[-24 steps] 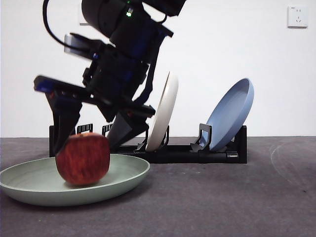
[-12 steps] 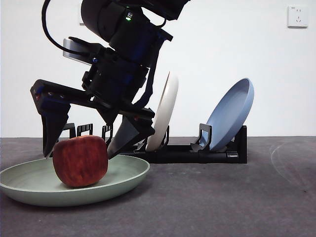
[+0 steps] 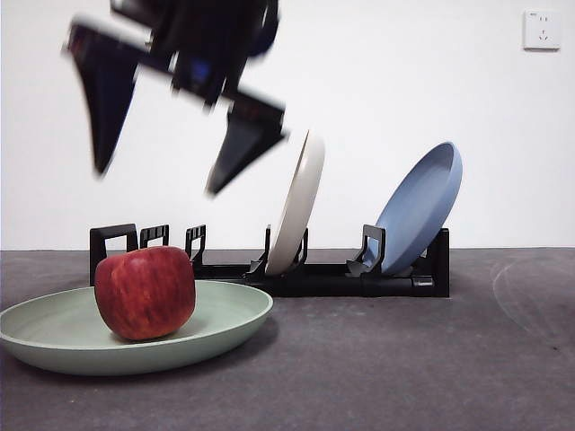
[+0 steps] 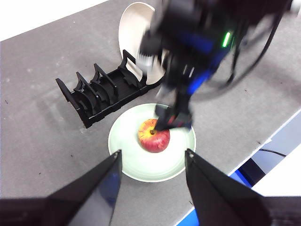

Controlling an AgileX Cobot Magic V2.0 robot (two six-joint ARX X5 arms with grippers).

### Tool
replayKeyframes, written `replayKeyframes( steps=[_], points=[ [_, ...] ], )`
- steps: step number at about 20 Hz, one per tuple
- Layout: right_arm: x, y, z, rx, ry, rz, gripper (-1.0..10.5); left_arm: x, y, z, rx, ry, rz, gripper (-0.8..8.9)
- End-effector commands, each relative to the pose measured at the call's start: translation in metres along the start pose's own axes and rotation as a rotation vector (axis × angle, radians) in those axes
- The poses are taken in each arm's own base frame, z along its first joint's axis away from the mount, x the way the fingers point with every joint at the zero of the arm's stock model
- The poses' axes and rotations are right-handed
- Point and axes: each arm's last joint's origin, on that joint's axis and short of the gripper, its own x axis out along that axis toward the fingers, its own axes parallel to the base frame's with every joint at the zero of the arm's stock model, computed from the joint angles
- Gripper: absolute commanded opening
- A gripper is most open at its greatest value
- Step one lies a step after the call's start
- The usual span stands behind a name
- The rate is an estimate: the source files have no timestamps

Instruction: Take the green plate from the plate rack,put the plate on the table,take the apple from the table,put the apple in the plate

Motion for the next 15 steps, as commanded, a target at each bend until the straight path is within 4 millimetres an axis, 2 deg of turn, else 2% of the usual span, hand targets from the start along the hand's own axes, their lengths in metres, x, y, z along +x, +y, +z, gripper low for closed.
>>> replayKeyframes(
  steps=[1, 3, 5, 9, 12, 15],
  points=[
    [-0.028, -0.006, -0.003, -0.060, 0.147, -0.013, 5.4, -0.001, 0.000, 0.000, -0.012, -0.011, -0.002, 2.25],
    [-0.054, -0.012, -0.006, -0.068, 0.212, -0.019, 5.4, 0.000, 0.000, 0.001, -0.012, -0.013, -0.003, 2.25],
    [-0.077, -0.014, -0.009, -0.060, 0.159, -0.014, 5.4, 0.001, -0.001, 0.003, -0.016, -0.028, -0.005, 2.25],
    [-0.142, -0.013, -0.024, -0.053, 0.003, -0.019, 5.4, 0.003, -0.002, 0.011, -0.026, -0.073, -0.012, 2.25],
    [-0.194, -0.010, -0.050, -0.035, -0.117, -0.017, 5.4, 0.007, -0.004, 0.017, -0.031, -0.094, -0.022, 2.25],
    [-0.231, -0.008, -0.086, -0.011, -0.192, -0.013, 5.4, 0.015, -0.007, 0.022, -0.029, -0.084, -0.025, 2.25]
  ],
)
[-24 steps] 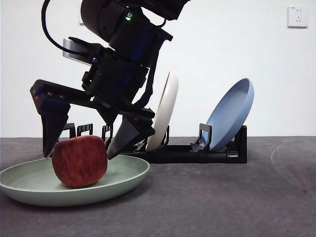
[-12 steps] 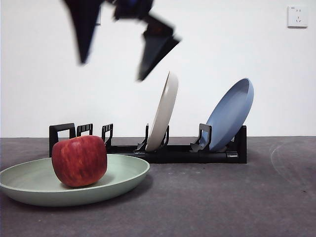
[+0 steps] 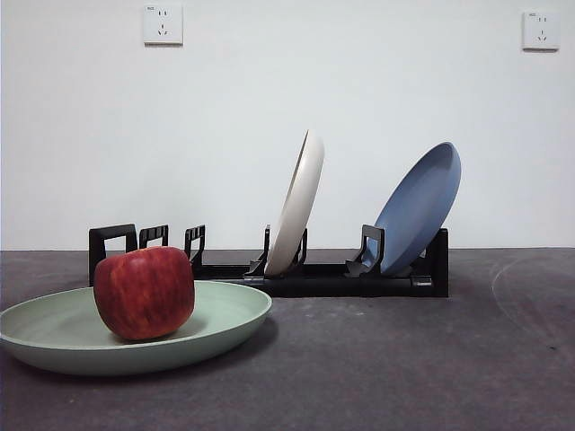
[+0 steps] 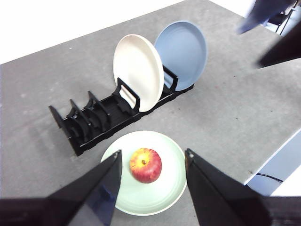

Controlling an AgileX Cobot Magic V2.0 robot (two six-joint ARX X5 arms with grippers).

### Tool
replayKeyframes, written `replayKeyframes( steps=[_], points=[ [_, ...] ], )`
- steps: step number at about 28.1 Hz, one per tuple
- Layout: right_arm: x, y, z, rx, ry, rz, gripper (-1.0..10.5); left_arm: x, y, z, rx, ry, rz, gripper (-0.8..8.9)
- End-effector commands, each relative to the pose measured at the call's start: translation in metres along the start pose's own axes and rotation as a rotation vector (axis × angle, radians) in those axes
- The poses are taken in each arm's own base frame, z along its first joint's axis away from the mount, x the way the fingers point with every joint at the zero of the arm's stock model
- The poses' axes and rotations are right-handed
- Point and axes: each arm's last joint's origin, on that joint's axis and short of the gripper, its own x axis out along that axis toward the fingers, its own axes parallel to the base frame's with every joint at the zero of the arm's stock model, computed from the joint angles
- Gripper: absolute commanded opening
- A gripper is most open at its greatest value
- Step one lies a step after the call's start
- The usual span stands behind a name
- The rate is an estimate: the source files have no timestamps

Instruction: Take the green plate from the plate rack,put the plate on the table,take the apple from the table,put the apple in the plate

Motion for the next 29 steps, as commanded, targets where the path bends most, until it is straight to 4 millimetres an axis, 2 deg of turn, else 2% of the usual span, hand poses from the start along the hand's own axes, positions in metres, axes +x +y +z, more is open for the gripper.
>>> replayKeyframes(
  steps=[1, 5, 12, 15, 16, 17, 18, 29],
  points=[
    [-0.021, 0.002, -0.025, 0.039, 0.001, 0.003, 5.4, 0.006, -0.002, 0.003, -0.006, 0.013, -0.002, 2.25],
    [-0.054, 0.003, -0.068, 0.088, -0.058, 0.006, 5.3, 0.018, -0.007, 0.007, 0.001, 0.058, -0.045, 2.25],
    [-0.061, 0.004, -0.083, 0.099, -0.069, 0.006, 5.2, 0.025, -0.010, 0.009, 0.004, 0.089, -0.091, 2.25],
    [-0.059, 0.004, -0.083, 0.098, -0.061, 0.006, 2.9, 0.026, -0.010, 0.009, 0.005, 0.093, -0.091, 2.07],
    [-0.059, 0.004, -0.083, 0.096, -0.061, 0.006, 1.5, 0.026, -0.010, 0.009, 0.005, 0.094, -0.091, 1.38],
    [-0.059, 0.004, -0.083, 0.088, -0.061, 0.005, 0.1, 0.026, -0.010, 0.009, 0.006, 0.095, -0.091, 0.26],
    [-0.059, 0.004, -0.083, 0.076, -0.061, 0.005, -0.1, 0.026, -0.010, 0.009, 0.005, 0.096, -0.090, -0.21],
    [-0.059, 0.003, -0.083, 0.074, -0.062, -0.003, -0.1, 0.025, -0.010, 0.005, 0.011, 0.128, -0.085, -0.08]
  ],
)
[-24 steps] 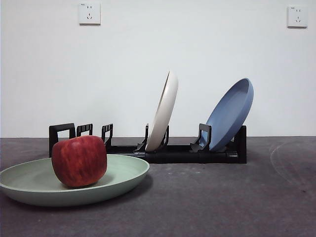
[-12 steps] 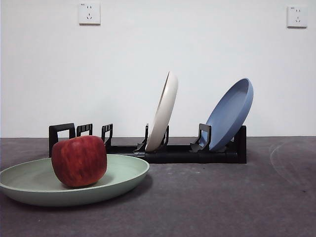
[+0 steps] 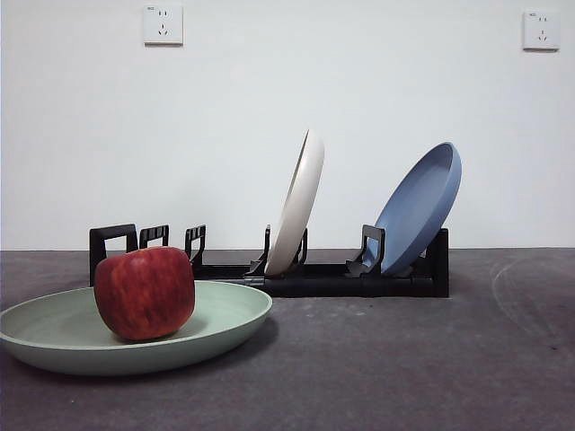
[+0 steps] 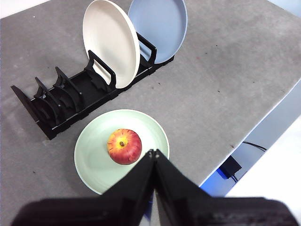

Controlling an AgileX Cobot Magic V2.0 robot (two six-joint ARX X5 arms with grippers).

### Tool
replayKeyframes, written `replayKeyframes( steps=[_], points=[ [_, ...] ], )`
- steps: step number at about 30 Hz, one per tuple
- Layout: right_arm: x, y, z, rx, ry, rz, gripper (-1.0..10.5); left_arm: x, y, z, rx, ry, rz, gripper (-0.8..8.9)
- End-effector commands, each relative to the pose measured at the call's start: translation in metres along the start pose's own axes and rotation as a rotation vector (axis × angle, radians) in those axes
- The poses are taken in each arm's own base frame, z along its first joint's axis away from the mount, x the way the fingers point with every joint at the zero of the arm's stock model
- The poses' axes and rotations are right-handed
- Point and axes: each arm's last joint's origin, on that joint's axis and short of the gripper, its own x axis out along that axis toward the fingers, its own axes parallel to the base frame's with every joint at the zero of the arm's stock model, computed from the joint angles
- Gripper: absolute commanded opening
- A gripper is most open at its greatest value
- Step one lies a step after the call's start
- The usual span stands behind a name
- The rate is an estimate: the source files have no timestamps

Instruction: Take the green plate from the plate rack,put the plate on the table,take the apple from the table,put the apple in the plate

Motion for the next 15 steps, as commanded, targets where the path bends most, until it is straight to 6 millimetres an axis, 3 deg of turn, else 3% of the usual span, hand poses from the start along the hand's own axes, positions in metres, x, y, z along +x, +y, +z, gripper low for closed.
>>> replayKeyframes(
  steps=[1, 15],
  points=[
    [0.001, 0.000, -0.002, -0.006, 0.027, -0.003, -0.1, -0.001, 0.000, 0.000, -0.003, -0.004, -0.001, -0.08],
    [0.002, -0.001, -0.002, -0.008, 0.026, -0.029, 0.0, 0.015, -0.003, 0.007, 0.004, 0.046, 0.013, -0.04]
  ],
)
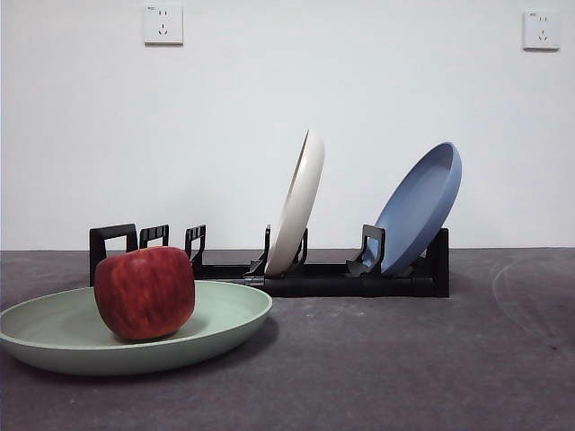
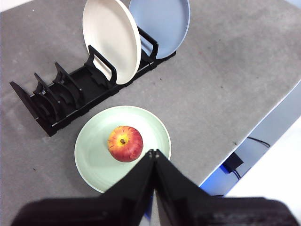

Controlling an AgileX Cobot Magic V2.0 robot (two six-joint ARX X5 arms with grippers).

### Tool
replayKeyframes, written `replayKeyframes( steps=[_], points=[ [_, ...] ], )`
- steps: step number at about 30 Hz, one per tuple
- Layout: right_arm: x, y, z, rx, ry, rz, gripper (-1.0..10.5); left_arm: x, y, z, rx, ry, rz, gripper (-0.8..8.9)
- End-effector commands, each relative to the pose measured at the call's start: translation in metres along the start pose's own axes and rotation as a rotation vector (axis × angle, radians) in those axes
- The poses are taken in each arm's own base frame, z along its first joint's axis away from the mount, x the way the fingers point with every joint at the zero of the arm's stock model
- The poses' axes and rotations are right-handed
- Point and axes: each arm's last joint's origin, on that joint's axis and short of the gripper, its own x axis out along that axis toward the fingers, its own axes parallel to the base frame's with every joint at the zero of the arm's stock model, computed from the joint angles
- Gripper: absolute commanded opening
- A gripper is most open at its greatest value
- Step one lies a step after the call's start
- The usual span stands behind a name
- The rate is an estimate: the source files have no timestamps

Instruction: Take the green plate from the plate rack,put the plate on the table,take the apple from the table,put the apple in the plate

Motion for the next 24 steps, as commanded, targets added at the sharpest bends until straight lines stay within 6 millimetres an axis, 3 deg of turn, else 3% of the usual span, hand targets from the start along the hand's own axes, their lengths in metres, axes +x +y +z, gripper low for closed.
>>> replayKeyframes(
  steps=[1, 6, 12, 15, 17, 20, 24],
  points=[
    [0.001, 0.000, -0.002, -0.004, 0.028, -0.004, 0.0, 0.006, -0.001, 0.003, 0.000, 0.016, 0.004, -0.04],
    [0.001, 0.000, -0.002, -0.003, 0.028, -0.004, 0.0, 0.017, -0.003, 0.008, 0.000, 0.045, 0.014, -0.04],
    [0.001, 0.000, -0.002, -0.004, 0.028, -0.004, 0.0, 0.015, 0.011, 0.011, -0.093, 0.002, 0.062, -0.04],
    [0.001, 0.000, -0.002, -0.004, 0.028, -0.004, 0.0, 0.000, 0.032, 0.016, -0.252, -0.173, 0.142, -0.04],
    [0.001, 0.000, -0.002, -0.004, 0.028, -0.004, 0.0, -0.010, 0.046, 0.016, -0.310, -0.390, 0.262, -0.04],
    [0.001, 0.000, -0.002, -0.003, 0.028, -0.004, 0.0, -0.007, 0.055, -0.007, -0.292, -0.671, 0.323, -0.04],
    [0.001, 0.000, -0.002, -0.004, 0.028, -0.004, 0.0, 0.018, 0.059, -0.047, -0.195, -0.800, 0.307, -0.04]
  ],
)
